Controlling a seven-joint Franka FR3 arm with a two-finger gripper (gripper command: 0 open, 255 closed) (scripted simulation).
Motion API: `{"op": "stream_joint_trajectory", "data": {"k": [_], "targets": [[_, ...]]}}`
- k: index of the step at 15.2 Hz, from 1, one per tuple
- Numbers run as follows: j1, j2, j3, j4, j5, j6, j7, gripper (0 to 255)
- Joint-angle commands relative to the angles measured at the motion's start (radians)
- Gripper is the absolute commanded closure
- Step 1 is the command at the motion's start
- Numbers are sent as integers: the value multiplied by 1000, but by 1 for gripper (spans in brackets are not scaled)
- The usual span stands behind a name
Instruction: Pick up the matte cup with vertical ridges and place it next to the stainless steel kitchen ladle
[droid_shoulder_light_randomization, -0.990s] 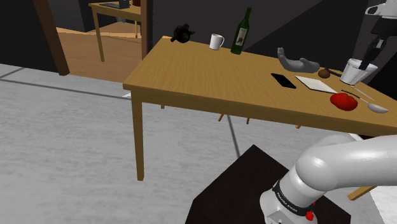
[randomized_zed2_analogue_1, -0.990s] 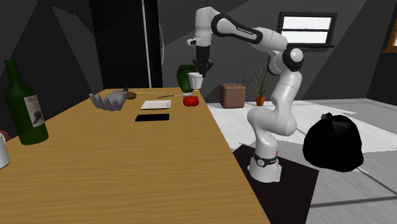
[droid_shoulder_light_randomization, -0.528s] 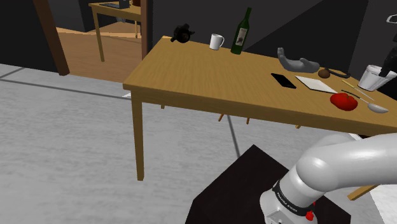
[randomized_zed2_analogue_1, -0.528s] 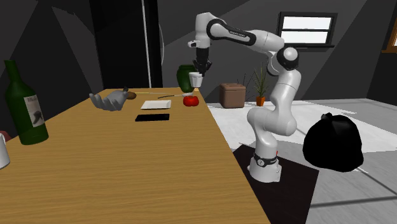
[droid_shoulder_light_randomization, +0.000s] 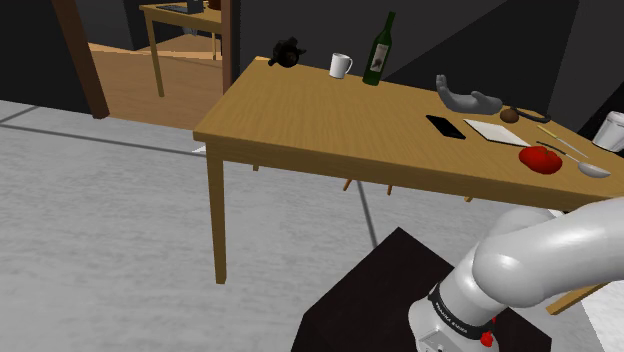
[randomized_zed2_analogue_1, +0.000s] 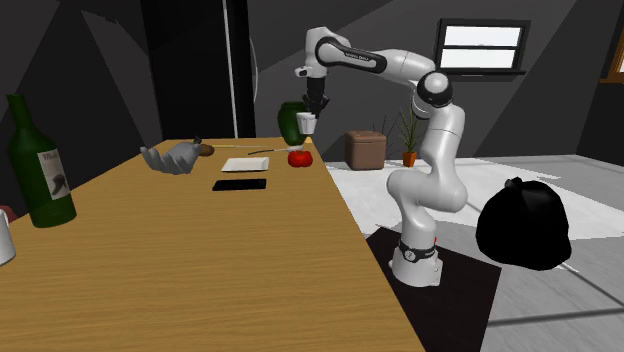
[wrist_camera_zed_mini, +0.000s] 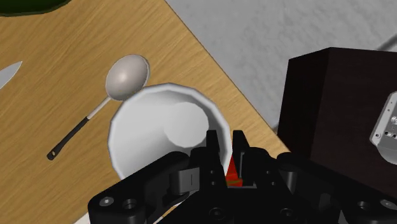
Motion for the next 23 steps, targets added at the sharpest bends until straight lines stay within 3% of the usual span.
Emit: {"op": "stream_joint_trajectory", "data": {"k": [1, 5, 11, 16, 23], "targets": [[55, 14, -92, 57, -5, 10, -52, 255], [244, 15, -316, 212, -33, 7, -142, 255], [592, -97, -592, 553, -163, -71, -267, 255], [486, -97, -544, 407, -145, 10, -230, 255], [385, -107, -505, 249, -139, 107, -189, 255]]}}
